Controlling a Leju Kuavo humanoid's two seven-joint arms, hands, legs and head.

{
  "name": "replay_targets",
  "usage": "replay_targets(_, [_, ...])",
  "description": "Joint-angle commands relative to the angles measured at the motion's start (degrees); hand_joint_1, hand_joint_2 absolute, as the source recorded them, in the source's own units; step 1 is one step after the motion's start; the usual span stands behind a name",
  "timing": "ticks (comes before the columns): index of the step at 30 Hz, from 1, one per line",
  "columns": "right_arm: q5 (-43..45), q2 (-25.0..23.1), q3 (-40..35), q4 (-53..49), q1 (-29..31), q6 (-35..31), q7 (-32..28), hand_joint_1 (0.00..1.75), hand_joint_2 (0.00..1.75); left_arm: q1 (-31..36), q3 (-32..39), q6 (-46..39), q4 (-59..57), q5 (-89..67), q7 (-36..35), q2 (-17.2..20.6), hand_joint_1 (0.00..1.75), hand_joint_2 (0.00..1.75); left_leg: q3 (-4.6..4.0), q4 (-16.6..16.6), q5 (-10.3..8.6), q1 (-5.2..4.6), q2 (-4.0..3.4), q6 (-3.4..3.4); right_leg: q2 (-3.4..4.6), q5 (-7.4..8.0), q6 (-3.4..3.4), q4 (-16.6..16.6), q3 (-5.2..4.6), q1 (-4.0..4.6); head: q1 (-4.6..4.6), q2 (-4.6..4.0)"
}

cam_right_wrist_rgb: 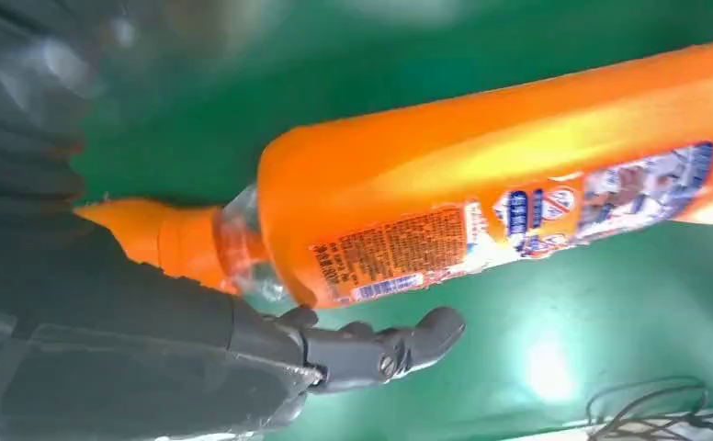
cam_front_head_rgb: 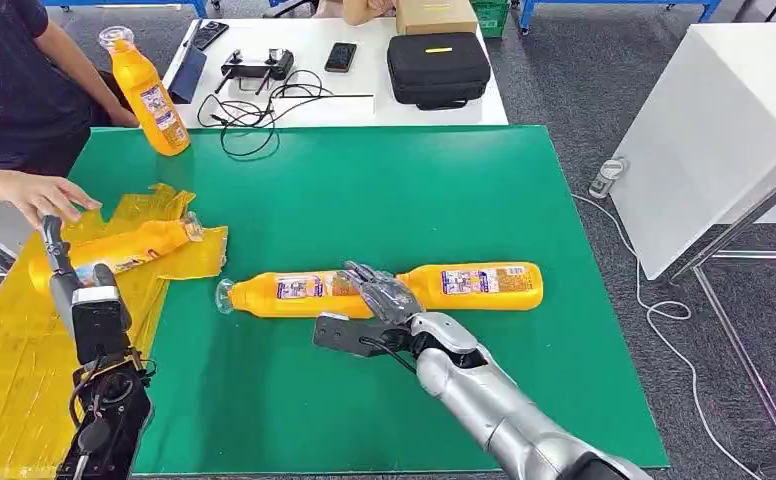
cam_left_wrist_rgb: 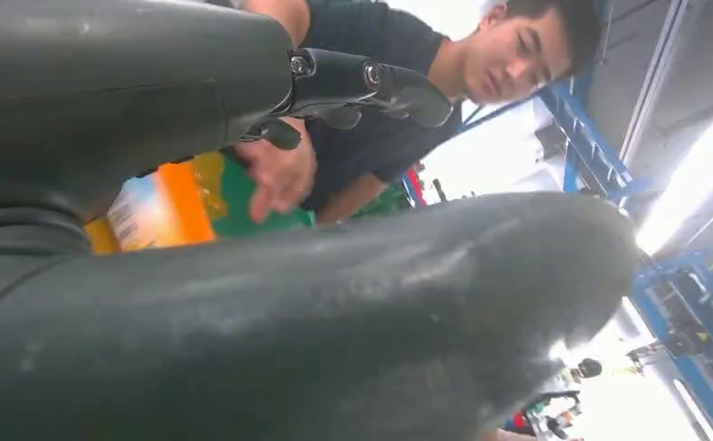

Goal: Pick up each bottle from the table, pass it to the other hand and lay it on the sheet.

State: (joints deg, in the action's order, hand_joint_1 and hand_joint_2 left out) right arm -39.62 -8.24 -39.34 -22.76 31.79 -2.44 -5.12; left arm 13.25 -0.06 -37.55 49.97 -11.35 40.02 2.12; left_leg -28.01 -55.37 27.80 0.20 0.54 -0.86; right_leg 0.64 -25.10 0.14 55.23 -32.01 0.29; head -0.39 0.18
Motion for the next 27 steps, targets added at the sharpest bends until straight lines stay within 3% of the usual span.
replay_targets(1, [-6.1,-1.5,-5.8,7.6,7.0,-1.8,5.3,0.0,1.75,6.1,-8.2,0.7,-5.0,2.8,0.0,0.7,0.0,0.0,-0.1,-0.1,0.0,0.01,0.08,0.05,-0.16,-0.02,0.07,0.1,-0.06,0.0,0.0,0.0])
replay_targets(3, [-7.1,-2.0,-6.5,8.2,7.5,-1.6,6.5,0.0,1.75,6.8,-9.5,0.2,-5.6,2.5,0.0,0.1,0.0,0.0,-0.1,-0.1,-0.01,0.0,0.06,0.03,-0.12,-0.01,0.05,0.1,-0.07,-0.01,0.0,-0.02])
replay_targets(4, [-9.9,-4.5,-8.4,9.3,8.8,-0.8,8.7,0.0,1.75,7.7,-11.3,-1.2,-5.9,3.5,0.0,-0.7,0.0,0.0,-0.11,-0.1,-0.01,0.0,0.07,0.03,-0.15,-0.01,0.06,0.1,-0.06,0.0,0.0,0.0])
replay_targets(8, [-13.0,-7.7,-11.3,10.0,8.4,1.4,9.9,0.0,1.75,6.3,-11.5,-1.4,-4.2,5.2,0.0,0.2,0.0,0.0,0.01,-0.1,0.05,0.02,-0.12,0.04,0.04,-0.04,0.05,0.1,-0.02,0.01,0.0,0.0])
replay_targets(15, [-13.9,-8.3,-10.8,9.6,8.2,-2.6,11.4,0.0,1.75,5.4,-12.2,-1.5,-3.5,6.0,0.0,0.2,0.0,0.0,-0.03,0.0,0.0,0.02,-0.06,0.01,0.03,-0.01,0.07,0.1,-0.03,0.01,0.0,0.0])
replay_targets(27, [-14.4,-9.1,-10.4,9.7,7.0,-1.2,10.8,0.0,1.75,4.5,-12.9,-1.0,-1.9,6.2,0.0,-0.1,0.0,0.0,0.0,0.0,0.01,0.02,-0.02,0.02,-0.05,-0.03,0.06,0.0,0.04,0.01,0.0,0.0])
